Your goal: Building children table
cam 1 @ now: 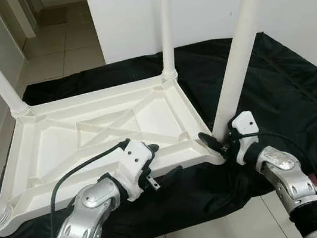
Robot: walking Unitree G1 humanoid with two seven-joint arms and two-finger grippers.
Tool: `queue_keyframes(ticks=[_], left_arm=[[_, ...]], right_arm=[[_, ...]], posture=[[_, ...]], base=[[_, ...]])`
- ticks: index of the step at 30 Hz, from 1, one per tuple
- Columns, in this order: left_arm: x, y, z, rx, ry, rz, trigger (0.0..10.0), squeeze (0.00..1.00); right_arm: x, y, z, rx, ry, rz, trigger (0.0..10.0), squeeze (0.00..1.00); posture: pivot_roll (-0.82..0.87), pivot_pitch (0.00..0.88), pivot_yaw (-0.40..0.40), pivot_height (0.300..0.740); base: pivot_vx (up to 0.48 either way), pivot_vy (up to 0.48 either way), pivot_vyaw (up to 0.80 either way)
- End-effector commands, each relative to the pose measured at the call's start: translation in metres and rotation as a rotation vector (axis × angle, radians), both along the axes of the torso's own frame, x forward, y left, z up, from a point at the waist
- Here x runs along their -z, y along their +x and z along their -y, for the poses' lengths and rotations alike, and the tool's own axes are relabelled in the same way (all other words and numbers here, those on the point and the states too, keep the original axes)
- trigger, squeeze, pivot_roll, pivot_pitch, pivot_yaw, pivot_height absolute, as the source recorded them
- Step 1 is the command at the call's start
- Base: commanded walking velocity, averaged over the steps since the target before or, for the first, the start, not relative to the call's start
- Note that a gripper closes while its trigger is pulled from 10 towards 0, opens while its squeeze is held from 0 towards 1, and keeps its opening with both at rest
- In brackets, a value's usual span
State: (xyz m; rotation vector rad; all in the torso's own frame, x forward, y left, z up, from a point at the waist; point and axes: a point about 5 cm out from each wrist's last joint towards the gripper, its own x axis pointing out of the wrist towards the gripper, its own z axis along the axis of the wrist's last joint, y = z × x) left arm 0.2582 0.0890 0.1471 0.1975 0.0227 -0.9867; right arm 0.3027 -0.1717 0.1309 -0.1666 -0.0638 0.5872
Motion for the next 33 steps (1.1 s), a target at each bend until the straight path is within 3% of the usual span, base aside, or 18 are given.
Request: queue_keyframes(ticks=[1,4,10,21,33], left_arm=[[0.004,-0.002,0.0,-0.027,0.004,0.0,10.0,0.0],[0.004,-0.002,0.001,-0.029,0.002,0.0,10.0,0.0],[0.003,0.003,0.006,-0.035,-0.019,-0.001,10.0,0.0],[0.003,0.012,-0.005,-0.13,-0.048,0.014,10.0,0.0],[0.005,0.012,-0.005,-0.145,-0.042,0.054,10.0,0.0]], right_arm=[[0.01,-0.005,-0.01,0.01,0.011,-0.04,10.0,0.0],[0.01,-0.006,-0.012,0.04,0.039,-0.036,10.0,0.0],[0.01,-0.01,-0.017,0.214,0.077,-0.008,10.0,0.0],[0.008,-0.012,-0.018,0.546,0.163,0.018,10.0,0.0],[0.005,-0.017,-0.023,0.855,0.233,0.039,10.0,0.0]], posture=[[-0.06,0.029,0.005,0.74],[-0.06,0.028,0.012,0.74],[-0.08,0.024,0.037,0.74],[-0.08,0.012,0.028,0.74],[-0.09,0.0,0.05,0.74]], base=[[0.0,0.0,0.0],[0.0,0.0,0.0],[0.0,0.0,0.0],[0.0,0.0,0.0],[0.0,0.0,0.0]])
